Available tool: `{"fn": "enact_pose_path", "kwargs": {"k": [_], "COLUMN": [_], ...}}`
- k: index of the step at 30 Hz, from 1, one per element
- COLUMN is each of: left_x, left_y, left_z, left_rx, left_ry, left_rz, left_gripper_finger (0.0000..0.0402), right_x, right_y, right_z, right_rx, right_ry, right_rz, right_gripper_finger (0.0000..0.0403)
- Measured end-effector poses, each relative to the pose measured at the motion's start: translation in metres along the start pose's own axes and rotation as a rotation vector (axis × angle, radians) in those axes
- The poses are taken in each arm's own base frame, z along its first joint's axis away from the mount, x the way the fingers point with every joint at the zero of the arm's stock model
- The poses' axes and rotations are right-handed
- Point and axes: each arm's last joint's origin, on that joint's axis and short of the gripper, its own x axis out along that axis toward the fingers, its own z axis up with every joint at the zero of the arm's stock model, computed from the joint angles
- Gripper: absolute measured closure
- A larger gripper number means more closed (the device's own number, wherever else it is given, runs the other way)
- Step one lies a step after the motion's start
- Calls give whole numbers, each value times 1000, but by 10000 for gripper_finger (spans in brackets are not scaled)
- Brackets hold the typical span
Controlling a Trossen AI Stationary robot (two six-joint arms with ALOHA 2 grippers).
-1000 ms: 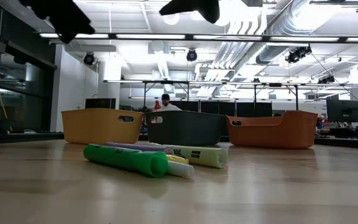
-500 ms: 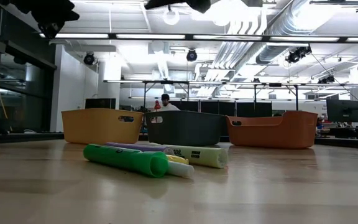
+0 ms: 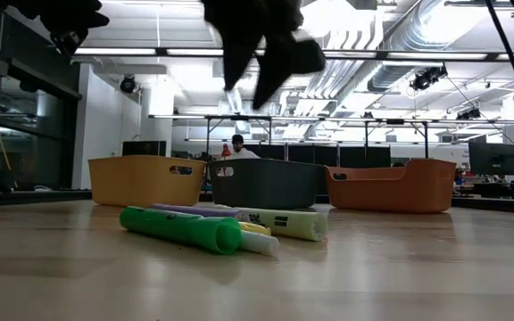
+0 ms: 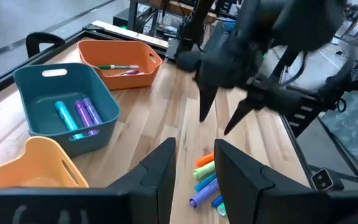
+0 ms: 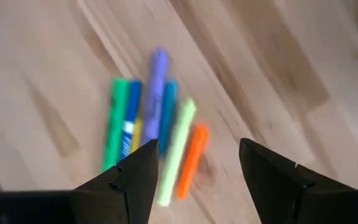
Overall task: Pick & Place Markers
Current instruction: Put the orange pen into the yellow bin
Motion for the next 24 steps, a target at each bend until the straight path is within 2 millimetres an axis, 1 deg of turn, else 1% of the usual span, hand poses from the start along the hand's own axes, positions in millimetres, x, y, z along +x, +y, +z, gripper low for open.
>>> {"fn": "enact_pose_path", "kwargs": {"k": [5,12,18,24], "left_x": [0,0,0,0], "left_y": [0,0,0,0], "left_z": [0,0,0,0], "left_rx": [4,5,6,7], "left_ry": [0,1,3,5], "left_rz": [0,0,1,2], "left_gripper_finger": [293,293,293,293], "right_x": [32,64,86,97], "right_y": [-6,-15,-12,-9], "right_z": [-10,-30,-48,-58], "right_rx": [43,102,128,131], "right_ry": [126,229,254,226], "right_rz": [-60,-68,-15,3], "right_gripper_finger": [192,192,192,192]}}
